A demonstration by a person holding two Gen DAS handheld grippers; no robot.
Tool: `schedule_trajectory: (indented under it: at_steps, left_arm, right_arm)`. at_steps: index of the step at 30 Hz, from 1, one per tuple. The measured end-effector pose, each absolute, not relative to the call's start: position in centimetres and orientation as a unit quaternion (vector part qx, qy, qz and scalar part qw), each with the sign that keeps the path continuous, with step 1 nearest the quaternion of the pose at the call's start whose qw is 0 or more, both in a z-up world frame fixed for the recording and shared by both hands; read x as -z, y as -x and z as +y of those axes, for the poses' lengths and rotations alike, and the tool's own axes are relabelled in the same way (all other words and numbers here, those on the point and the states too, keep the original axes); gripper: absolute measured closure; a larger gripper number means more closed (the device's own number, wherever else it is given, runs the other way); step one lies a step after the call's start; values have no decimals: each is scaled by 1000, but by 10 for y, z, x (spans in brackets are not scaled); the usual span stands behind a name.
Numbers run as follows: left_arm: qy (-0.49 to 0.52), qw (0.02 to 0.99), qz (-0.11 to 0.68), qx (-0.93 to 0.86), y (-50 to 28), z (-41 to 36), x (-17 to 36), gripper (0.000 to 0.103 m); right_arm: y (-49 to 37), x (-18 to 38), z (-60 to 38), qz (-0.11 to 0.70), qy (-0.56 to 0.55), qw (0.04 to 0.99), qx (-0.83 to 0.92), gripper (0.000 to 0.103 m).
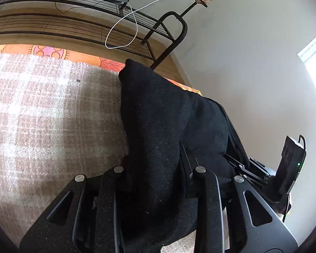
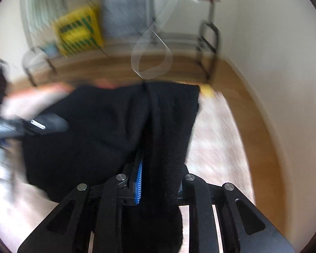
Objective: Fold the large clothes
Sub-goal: 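Lower the folded sweater onto the bed and open both tools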
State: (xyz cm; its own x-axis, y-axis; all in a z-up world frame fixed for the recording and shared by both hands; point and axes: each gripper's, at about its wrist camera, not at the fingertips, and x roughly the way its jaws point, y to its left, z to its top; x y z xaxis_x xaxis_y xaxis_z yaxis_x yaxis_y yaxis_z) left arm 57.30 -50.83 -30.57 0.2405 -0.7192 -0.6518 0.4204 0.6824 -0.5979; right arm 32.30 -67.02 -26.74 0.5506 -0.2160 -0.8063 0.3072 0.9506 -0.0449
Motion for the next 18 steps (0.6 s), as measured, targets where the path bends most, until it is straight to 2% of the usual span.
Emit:
schedule_trajectory:
  at_steps: [2,4,6,8,9,18]
  left_arm:
    - [138,775,495,368,-571,-507,302,73]
    - [123,782,488,366,-569,-508,297,71]
    - [116,787,483,366,-566,-507,288,71]
    - [111,788,480,368,-562,-503,280,70]
    - [109,791,477,367,-560,-499,273,66]
    - [79,804,449,382,-517,-466,220,65]
  right_arm:
    - [-316,264,-673,428,-72,888,150,83]
    - [-317,265,-673,435,-61,883,165,73]
    - [-315,261,-671,435,-50,880,183,69]
    - [-309,253,-670,430,-54,880,193,69]
    - [-305,250,-670,424,-57,882,198,65]
    - [-254,206,-657,378,-103,898,199,64]
